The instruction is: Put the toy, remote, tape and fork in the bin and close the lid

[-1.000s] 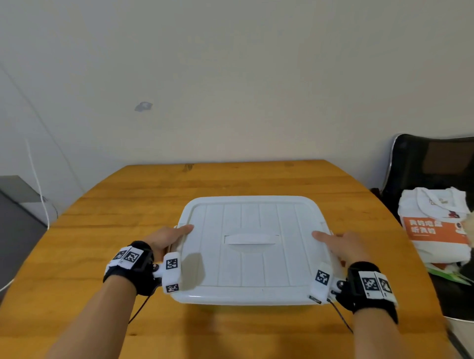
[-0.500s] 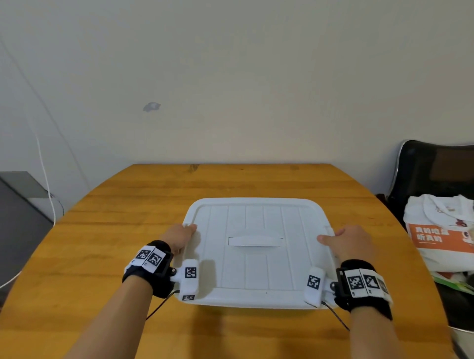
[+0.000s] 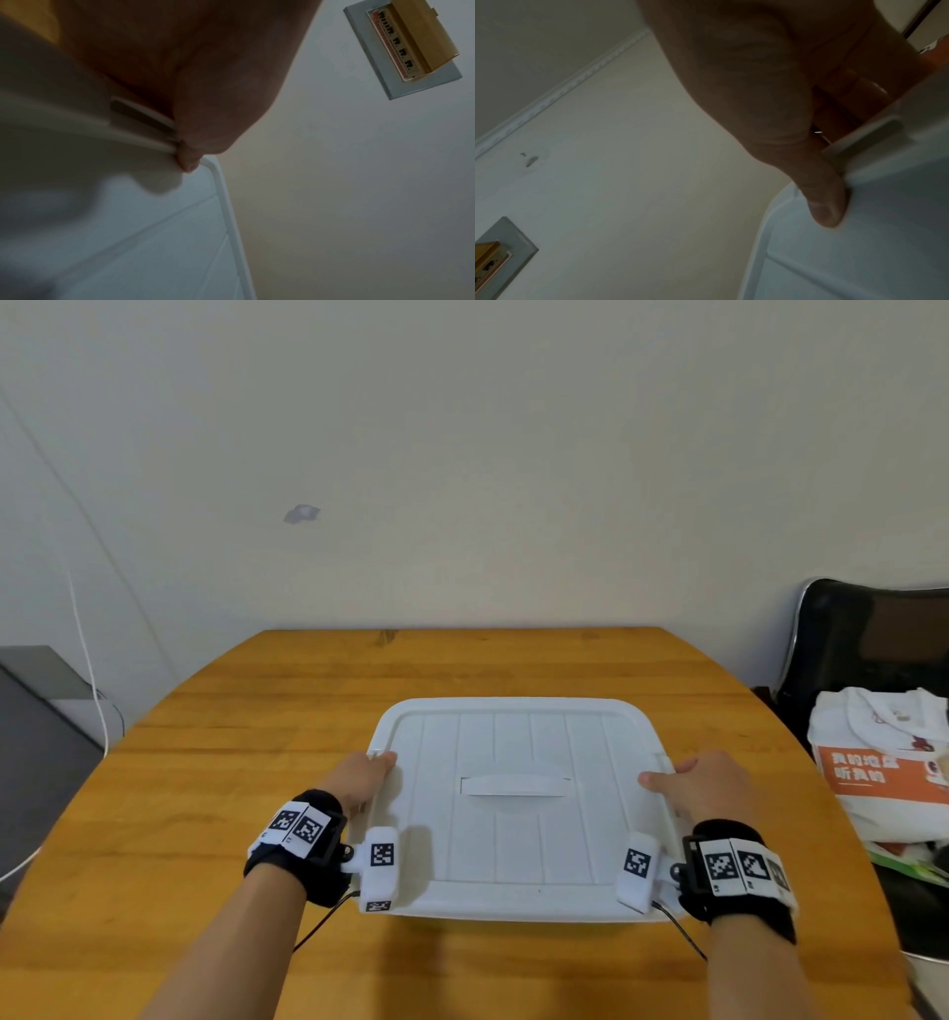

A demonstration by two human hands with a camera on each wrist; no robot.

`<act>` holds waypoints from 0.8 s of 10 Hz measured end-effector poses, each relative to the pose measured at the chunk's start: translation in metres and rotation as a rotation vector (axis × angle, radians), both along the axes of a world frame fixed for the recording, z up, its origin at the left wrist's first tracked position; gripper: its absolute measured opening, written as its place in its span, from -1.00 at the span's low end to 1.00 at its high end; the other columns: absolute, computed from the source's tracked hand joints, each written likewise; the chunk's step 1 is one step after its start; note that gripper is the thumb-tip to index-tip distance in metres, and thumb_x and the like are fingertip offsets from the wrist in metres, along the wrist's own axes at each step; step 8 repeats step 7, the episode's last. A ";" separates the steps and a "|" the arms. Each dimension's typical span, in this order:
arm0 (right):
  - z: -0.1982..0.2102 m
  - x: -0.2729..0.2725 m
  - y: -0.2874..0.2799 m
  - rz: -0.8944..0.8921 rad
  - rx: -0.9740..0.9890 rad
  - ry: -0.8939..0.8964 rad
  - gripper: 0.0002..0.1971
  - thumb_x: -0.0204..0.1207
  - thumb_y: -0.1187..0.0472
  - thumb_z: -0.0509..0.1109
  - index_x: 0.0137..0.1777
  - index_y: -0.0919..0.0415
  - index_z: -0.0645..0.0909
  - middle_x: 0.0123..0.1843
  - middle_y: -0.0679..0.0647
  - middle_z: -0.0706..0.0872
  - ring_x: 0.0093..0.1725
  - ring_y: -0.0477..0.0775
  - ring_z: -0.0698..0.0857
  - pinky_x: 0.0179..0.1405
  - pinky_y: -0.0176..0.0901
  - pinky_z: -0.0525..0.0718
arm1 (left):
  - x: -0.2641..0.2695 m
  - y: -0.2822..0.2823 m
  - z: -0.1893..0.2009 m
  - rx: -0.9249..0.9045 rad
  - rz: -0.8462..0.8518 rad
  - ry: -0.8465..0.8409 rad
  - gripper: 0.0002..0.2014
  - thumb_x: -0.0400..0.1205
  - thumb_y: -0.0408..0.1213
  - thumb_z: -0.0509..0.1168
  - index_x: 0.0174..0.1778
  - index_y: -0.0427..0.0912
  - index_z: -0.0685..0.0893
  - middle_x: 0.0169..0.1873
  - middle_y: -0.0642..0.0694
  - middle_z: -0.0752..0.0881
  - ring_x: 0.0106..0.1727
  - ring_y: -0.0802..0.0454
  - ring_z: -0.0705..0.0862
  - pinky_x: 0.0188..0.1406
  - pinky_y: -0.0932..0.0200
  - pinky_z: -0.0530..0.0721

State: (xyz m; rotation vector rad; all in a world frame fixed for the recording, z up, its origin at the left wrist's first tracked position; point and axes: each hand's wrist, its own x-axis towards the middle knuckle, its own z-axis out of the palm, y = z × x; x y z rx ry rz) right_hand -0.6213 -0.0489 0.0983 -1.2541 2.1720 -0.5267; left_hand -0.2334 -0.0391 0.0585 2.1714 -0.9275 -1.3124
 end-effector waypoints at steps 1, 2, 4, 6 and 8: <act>-0.001 0.000 0.000 -0.002 0.010 -0.008 -0.60 0.41 0.06 0.69 -0.31 0.18 0.49 -0.32 0.16 0.69 -0.37 0.11 0.63 -0.21 -0.02 0.62 | 0.000 0.001 -0.002 -0.005 0.013 0.005 -0.41 0.71 0.09 0.19 0.37 -0.42 0.55 0.18 -0.33 0.75 0.17 -0.32 0.73 0.33 -0.23 0.67; -0.007 0.001 -0.002 -0.008 0.001 0.004 -0.63 0.41 0.05 0.68 -0.28 0.17 0.51 -0.29 0.13 0.70 -0.34 0.12 0.64 -0.25 -0.03 0.58 | 0.001 0.004 -0.005 -0.029 0.033 0.039 -0.42 0.68 0.12 0.22 0.30 -0.39 0.61 0.08 -0.30 0.80 0.10 -0.31 0.78 0.28 -0.25 0.70; -0.011 0.004 0.000 0.003 0.015 -0.006 -0.62 0.50 0.02 0.57 0.14 0.24 0.58 -0.05 0.12 0.69 -0.10 0.18 0.65 -0.11 0.02 0.61 | -0.002 0.020 0.014 -0.047 -0.015 0.080 -0.52 0.71 0.10 0.20 0.20 -0.30 0.68 0.00 -0.29 0.83 -0.03 -0.21 0.79 0.08 -0.12 0.75; -0.017 0.002 0.031 0.031 -0.036 -0.209 -0.42 0.54 -0.08 0.54 0.47 0.10 0.45 0.27 0.07 0.65 0.12 0.14 0.65 0.03 0.05 0.60 | 0.008 0.072 0.024 -0.200 -0.121 0.073 -0.68 0.73 0.10 0.18 0.31 0.08 0.61 0.01 0.05 0.84 -0.04 0.10 0.84 -0.17 0.20 0.70; -0.007 0.000 0.052 -0.050 -0.073 -0.377 -0.36 0.59 -0.07 0.49 0.58 0.14 0.41 0.38 0.10 0.63 0.17 0.13 0.61 0.08 0.06 0.55 | 0.013 0.109 0.008 -0.302 -0.049 0.091 -0.73 0.76 -0.01 0.15 0.30 0.17 0.67 0.02 0.13 0.87 0.04 0.14 0.84 0.03 0.05 0.75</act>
